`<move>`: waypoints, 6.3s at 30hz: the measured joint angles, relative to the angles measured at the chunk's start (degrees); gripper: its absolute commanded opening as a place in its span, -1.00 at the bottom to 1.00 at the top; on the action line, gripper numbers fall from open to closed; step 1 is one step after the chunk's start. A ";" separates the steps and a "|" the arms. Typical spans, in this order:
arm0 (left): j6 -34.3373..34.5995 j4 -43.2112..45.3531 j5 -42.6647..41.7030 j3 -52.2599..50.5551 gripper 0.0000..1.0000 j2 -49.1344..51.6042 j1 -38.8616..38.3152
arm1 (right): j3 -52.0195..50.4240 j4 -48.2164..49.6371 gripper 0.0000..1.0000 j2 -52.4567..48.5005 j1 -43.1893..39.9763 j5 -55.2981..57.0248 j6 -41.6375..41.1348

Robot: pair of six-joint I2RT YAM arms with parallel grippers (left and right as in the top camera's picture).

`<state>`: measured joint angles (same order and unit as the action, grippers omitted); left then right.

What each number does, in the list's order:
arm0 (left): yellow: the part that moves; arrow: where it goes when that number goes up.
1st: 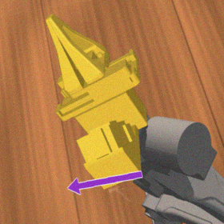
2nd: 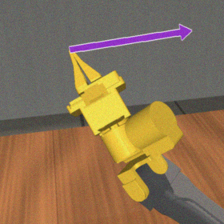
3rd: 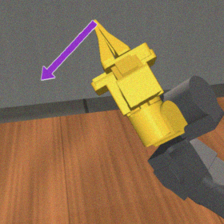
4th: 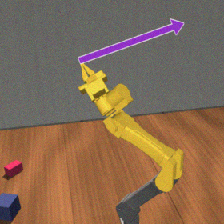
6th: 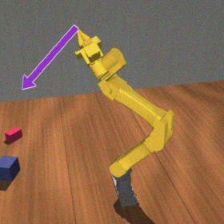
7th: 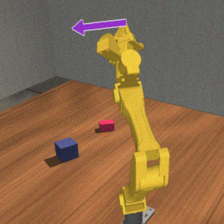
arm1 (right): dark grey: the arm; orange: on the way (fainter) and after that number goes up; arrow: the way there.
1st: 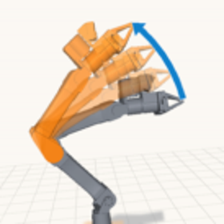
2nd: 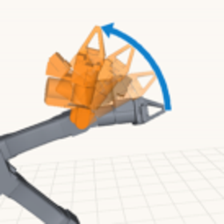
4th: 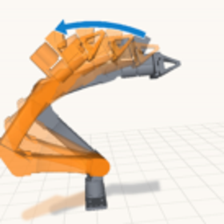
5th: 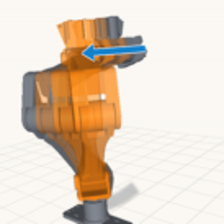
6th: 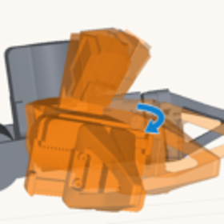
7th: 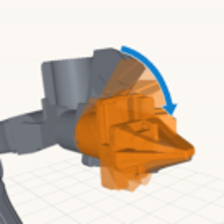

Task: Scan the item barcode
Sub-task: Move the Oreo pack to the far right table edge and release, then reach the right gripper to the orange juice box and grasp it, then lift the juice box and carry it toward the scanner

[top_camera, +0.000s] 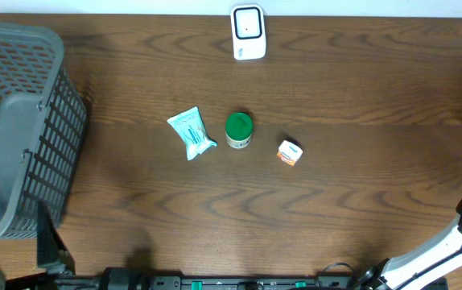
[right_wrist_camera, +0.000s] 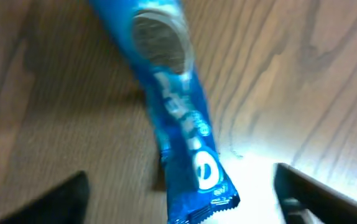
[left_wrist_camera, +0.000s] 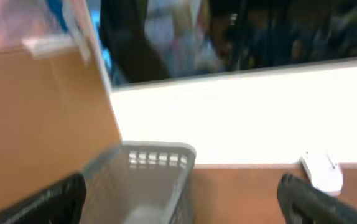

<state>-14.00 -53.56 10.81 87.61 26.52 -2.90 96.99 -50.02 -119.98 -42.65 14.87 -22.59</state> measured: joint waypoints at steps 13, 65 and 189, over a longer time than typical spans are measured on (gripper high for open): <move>-1.07 -8.39 8.20 -3.91 0.96 -11.32 -0.66 | 6.05 -15.21 0.99 0.04 19.71 -7.19 -1.05; 6.51 -15.28 18.01 -25.40 0.96 -26.05 -2.10 | -21.57 3.15 -0.17 4.68 64.43 -10.99 39.10; 6.45 -0.22 21.31 -39.12 0.96 -26.21 -2.10 | -17.31 13.90 -0.98 28.09 63.47 -64.57 68.89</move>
<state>-7.55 -53.78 32.12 48.49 0.32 -4.99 79.68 -36.12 -91.90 20.82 -49.69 46.30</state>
